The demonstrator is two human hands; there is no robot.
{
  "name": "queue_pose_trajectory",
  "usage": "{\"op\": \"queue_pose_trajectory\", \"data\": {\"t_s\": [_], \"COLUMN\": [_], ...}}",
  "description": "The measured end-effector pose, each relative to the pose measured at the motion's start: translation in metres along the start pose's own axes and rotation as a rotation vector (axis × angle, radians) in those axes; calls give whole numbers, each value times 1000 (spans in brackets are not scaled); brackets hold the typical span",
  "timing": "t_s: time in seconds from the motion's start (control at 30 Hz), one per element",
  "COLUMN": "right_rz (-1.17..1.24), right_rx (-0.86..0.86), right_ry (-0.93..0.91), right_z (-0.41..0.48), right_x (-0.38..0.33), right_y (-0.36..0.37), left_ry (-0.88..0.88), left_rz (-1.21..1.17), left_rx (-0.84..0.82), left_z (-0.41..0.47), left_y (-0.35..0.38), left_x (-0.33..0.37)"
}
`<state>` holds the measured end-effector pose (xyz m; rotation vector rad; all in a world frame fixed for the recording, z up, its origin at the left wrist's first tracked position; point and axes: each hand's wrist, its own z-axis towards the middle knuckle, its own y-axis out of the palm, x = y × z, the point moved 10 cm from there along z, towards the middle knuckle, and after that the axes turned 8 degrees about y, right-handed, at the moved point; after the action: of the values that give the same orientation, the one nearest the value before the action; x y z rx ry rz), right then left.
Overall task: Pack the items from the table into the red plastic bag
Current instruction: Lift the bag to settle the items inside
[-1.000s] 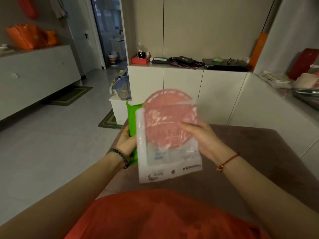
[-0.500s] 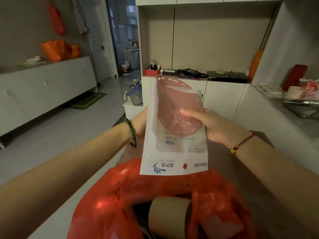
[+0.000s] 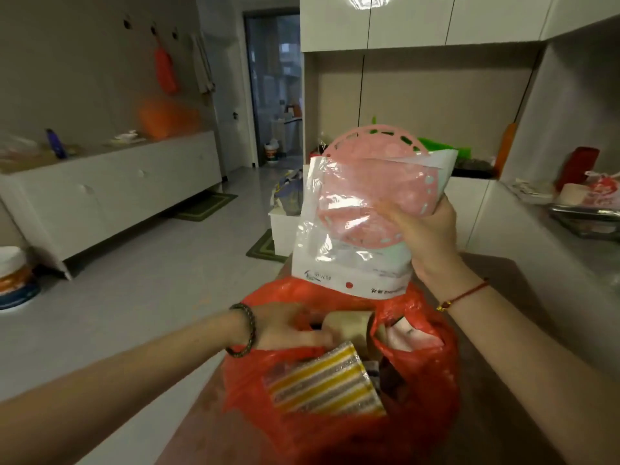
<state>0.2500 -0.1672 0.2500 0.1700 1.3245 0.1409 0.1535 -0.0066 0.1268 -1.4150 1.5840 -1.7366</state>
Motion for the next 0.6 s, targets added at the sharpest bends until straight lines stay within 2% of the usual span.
{"op": "queue_pose_trajectory", "data": {"t_s": [0.1, 0.13, 0.17, 0.23, 0.3, 0.4, 0.43, 0.5, 0.6], "right_rz": [-140, -168, -186, -224, -283, -421, -486, -640, -954], "right_rx": [78, 64, 43, 3, -35, -93, -112, -206, -432], "right_ry": [-167, -220, -268, -343, -375, -446, -530, -752, -1003], "right_z": [-20, -27, -34, -45, -55, -77, -88, -112, -143], "right_x": [-15, -19, -22, -25, -18, -1, 2, 11, 58], "right_y": [-1, 2, 4, 7, 9, 15, 19, 35, 67], "left_ry": [-23, -48, -75, -189, -343, -403, -380, -344, -316], "left_rz": [457, 458, 357, -165, -695, -1223, -1334, -1398, -1360], "left_rx": [-98, -130, -113, -51, 237, 714, 809, 905, 891], "left_z": [2, 2, -1, -13, -23, -46, -51, -58, -61], "left_y": [34, 41, 37, 23, -12, -63, -76, -95, -102], "left_x": [-35, -46, -46, -36, -45, -71, -76, -76, -67]}}
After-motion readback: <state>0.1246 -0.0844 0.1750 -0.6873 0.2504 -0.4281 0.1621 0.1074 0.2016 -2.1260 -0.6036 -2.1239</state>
